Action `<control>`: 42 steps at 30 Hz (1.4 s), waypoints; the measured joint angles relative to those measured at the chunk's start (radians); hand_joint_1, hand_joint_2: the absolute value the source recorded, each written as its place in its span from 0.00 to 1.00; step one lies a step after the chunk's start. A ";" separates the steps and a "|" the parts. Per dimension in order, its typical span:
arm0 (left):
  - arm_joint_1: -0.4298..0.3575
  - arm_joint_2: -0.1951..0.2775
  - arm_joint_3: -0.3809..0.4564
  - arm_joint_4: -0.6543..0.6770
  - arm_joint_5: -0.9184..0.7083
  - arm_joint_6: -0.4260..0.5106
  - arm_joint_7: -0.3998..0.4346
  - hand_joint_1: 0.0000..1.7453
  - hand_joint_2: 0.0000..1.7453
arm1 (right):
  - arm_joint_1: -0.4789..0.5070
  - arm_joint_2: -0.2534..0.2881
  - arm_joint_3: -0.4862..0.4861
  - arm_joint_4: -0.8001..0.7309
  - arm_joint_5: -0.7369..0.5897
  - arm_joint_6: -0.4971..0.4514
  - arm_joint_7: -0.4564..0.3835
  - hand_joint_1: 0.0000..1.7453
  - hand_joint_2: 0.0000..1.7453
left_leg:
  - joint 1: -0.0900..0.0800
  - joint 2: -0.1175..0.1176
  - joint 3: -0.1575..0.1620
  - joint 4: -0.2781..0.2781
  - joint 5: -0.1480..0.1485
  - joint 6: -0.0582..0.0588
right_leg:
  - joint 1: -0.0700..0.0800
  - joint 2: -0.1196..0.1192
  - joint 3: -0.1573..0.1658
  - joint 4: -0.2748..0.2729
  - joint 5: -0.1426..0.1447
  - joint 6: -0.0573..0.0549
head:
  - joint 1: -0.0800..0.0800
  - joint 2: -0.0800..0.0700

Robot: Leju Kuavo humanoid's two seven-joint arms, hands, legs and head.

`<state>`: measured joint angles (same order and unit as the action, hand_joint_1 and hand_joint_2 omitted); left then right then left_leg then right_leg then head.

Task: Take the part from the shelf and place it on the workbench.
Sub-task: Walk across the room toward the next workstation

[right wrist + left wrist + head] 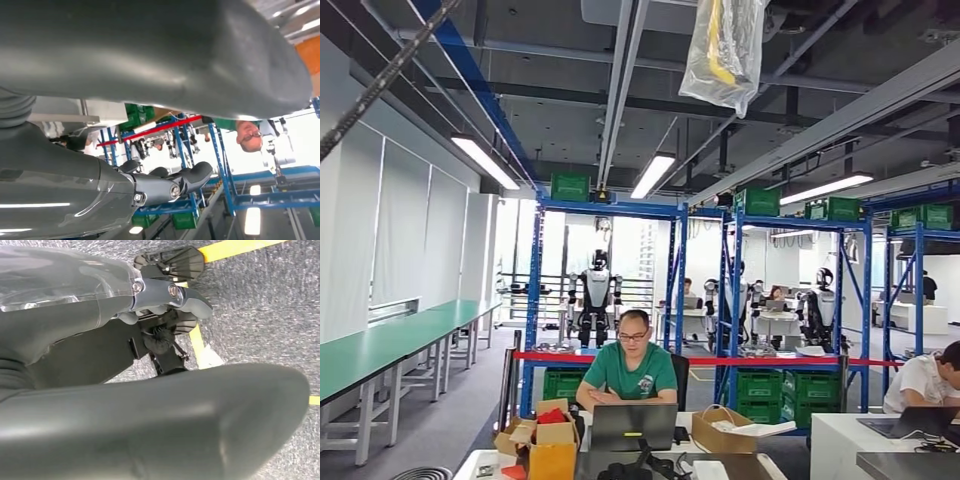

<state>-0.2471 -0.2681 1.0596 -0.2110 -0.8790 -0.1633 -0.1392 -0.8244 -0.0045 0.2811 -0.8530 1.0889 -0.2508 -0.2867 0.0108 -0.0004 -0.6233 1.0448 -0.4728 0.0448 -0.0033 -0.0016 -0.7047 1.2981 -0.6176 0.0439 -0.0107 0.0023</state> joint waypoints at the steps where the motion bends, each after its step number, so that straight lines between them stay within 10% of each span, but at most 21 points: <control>1: 0.000 0.000 0.000 0.000 0.000 0.000 0.000 0.00 0.00 | 0.001 0.000 0.000 0.000 0.000 0.000 0.000 0.00 0.00 | 0.000 0.000 -0.003 0.000 0.004 -0.001 | 0.000 0.000 0.030 -0.043 0.023 0.000 | 0.000 0.000; 5: -0.001 0.000 0.000 0.000 -0.001 0.000 0.000 0.00 0.00 | -0.007 -0.001 0.000 -0.002 -0.001 0.000 0.000 0.00 0.00 | -0.002 0.000 -0.012 0.000 0.017 -0.016 | 0.006 0.004 0.158 -0.270 0.107 -0.010 | 0.000 0.000; 9: 0.000 -0.001 0.000 0.000 -0.001 0.000 0.000 0.00 0.00 | -0.011 0.000 0.001 -0.003 -0.002 0.000 0.000 0.00 0.00 | 0.000 -0.002 -0.027 0.008 0.014 -0.039 | 0.007 0.001 0.154 -0.296 0.122 -0.032 | 0.000 0.000; 13: 0.000 0.000 0.000 0.000 -0.001 0.000 0.000 0.00 0.00 | -0.013 0.002 0.001 -0.003 -0.002 0.003 0.000 0.00 0.00 | -0.002 -0.003 -0.102 0.210 -0.118 -0.045 | 0.005 -0.003 0.129 -0.306 0.145 -0.056 | 0.000 0.000; 15: 0.001 0.000 0.000 0.000 -0.001 0.000 0.000 0.00 0.00 | -0.009 0.002 0.002 -0.003 -0.001 0.006 0.000 0.00 0.00 | -0.002 -0.003 -0.109 0.269 -0.135 -0.046 | 0.007 -0.004 0.113 -0.300 0.153 -0.056 | 0.000 0.000; 19: -0.002 0.000 0.000 0.000 -0.001 -0.001 0.000 0.00 0.00 | -0.012 0.002 0.003 -0.003 -0.002 0.006 0.000 0.00 0.00 | -0.002 -0.003 0.017 0.061 -0.044 -0.040 | 0.009 -0.003 0.086 -0.275 0.158 -0.050 | 0.000 0.000; 23: -0.001 0.001 0.000 0.000 -0.001 -0.002 0.000 0.00 0.00 | -0.014 0.001 0.005 -0.004 -0.003 0.007 0.001 0.00 0.00 | -0.005 -0.005 0.028 0.008 -0.029 -0.023 | 0.010 -0.002 0.061 -0.263 0.168 -0.027 | 0.000 0.000; 30: -0.003 0.001 0.001 0.000 -0.001 -0.003 0.000 0.00 0.00 | -0.009 -0.005 0.009 -0.001 -0.003 0.008 0.001 0.00 0.00 | -0.002 0.000 -0.007 0.003 0.008 0.003 | 0.000 -0.001 -0.017 0.011 -0.004 0.001 | 0.000 0.000; 35: -0.004 0.001 0.001 0.000 -0.001 -0.003 0.000 0.00 0.00 | -0.016 -0.006 0.011 -0.003 -0.005 0.008 0.001 0.00 0.00 | -0.003 0.000 -0.026 0.003 0.030 -0.011 | 0.003 0.002 0.160 -0.263 0.094 -0.007 | 0.000 0.000; 39: -0.003 0.001 0.001 0.000 -0.002 -0.003 0.000 0.00 0.00 | -0.018 -0.007 0.011 -0.004 -0.008 0.007 0.001 0.00 0.00 | -0.001 -0.002 -0.036 0.003 0.041 -0.034 | 0.010 0.002 0.163 -0.294 0.113 -0.031 | 0.000 0.000; 42: -0.003 0.001 0.002 0.000 -0.003 -0.003 0.000 0.00 0.00 | -0.022 -0.005 0.012 -0.004 -0.009 0.007 0.001 0.00 0.00 | -0.001 -0.003 -0.070 0.096 -0.047 -0.042 | 0.005 -0.004 0.145 -0.303 0.139 -0.053 | 0.000 0.000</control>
<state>-0.2499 -0.2670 1.0614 -0.2110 -0.8821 -0.1663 -0.1395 -0.8465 -0.0096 0.2933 -0.8571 1.0800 -0.2434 -0.2857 0.0095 -0.0034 -0.6934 1.1410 -0.5195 0.0029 0.0020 -0.0057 -0.5600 0.9952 -0.4789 -0.0094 -0.0104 0.0023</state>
